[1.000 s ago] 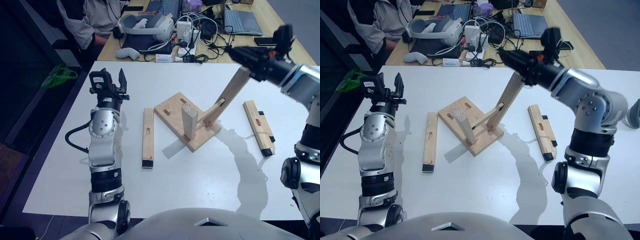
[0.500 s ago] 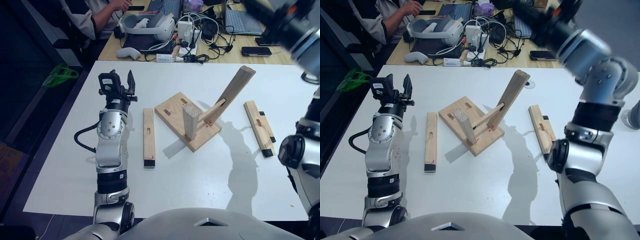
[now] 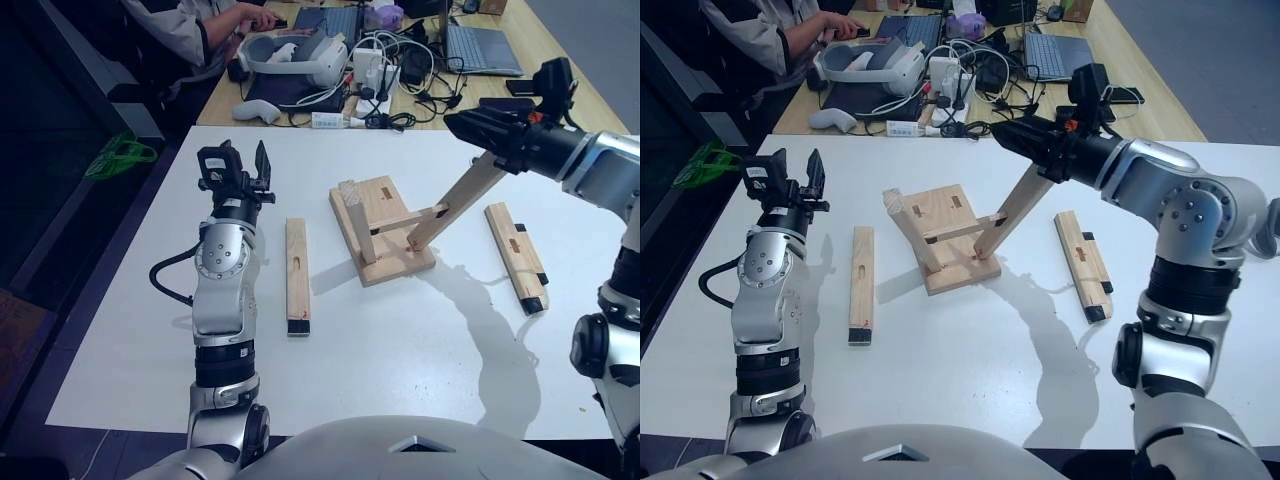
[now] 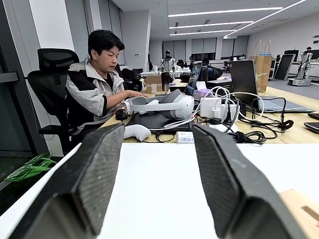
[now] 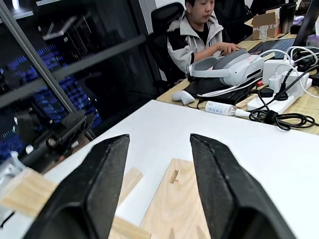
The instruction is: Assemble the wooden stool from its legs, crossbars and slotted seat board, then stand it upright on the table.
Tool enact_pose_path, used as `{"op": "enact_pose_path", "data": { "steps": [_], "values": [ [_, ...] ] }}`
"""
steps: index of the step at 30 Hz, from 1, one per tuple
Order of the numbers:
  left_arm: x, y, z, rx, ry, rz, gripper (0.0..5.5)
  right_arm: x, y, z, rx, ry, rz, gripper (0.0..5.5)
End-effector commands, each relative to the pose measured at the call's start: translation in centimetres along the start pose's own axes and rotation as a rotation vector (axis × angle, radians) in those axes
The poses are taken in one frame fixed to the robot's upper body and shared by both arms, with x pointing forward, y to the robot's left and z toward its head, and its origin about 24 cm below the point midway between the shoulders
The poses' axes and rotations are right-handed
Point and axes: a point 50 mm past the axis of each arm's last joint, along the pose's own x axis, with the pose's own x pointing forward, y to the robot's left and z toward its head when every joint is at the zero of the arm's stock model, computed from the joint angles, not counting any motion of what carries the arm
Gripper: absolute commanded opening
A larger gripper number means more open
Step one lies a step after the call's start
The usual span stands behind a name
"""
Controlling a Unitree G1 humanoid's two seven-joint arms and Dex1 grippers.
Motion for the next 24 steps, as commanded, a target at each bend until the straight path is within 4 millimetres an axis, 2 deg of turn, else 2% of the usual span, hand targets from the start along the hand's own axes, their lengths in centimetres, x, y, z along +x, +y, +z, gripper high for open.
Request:
{"op": "enact_pose_path", "data": {
  "steps": [1, 3, 5, 9, 11, 14, 16, 20, 24],
  "values": [
    [-0.4, 0.3, -0.7, 0.029, 0.061, 0.005, 2.53, 0.8, -0.1, 3.5, 0.047, -0.258, -0.098, 2.26],
    [-1.1, 0.9, -1.2, 0.036, 0.122, 0.035, 2.53, 0.0, -1.4, 5.1, 0.065, -0.404, -0.323, 2.26],
    [-1.7, 1.2, -1.3, 0.043, 0.164, 0.051, 2.53, -1.1, -2.0, 5.4, 0.052, -0.469, -0.453, 2.26],
    [-2.5, 0.8, -0.7, 0.011, 0.237, 0.072, 2.53, -3.5, -3.2, 3.9, 0.028, -0.512, -0.678, 2.26],
    [-2.9, 0.4, -0.4, -0.024, 0.296, 0.090, 2.53, -4.7, -4.3, 1.8, 0.038, -0.453, -0.772, 2.26],
    [-3.2, -0.6, 0.4, -0.042, 0.374, 0.076, 2.53, -6.1, -5.7, -2.9, 0.065, -0.268, -0.827, 2.26],
    [-3.1, -0.9, 0.8, -0.032, 0.406, 0.069, 2.53, -6.6, -5.9, -5.1, 0.100, -0.196, -0.832, 2.26],
    [-3.7, -1.5, 1.6, -0.005, 0.472, 0.031, 2.53, -6.1, -4.6, -7.0, 0.158, -0.148, -0.781, 2.26],
    [-6.0, -1.4, 1.1, 0.049, 0.562, -0.015, 2.53, -6.0, -3.5, -7.7, 0.194, -0.135, -0.748, 2.26]
  ]
}}
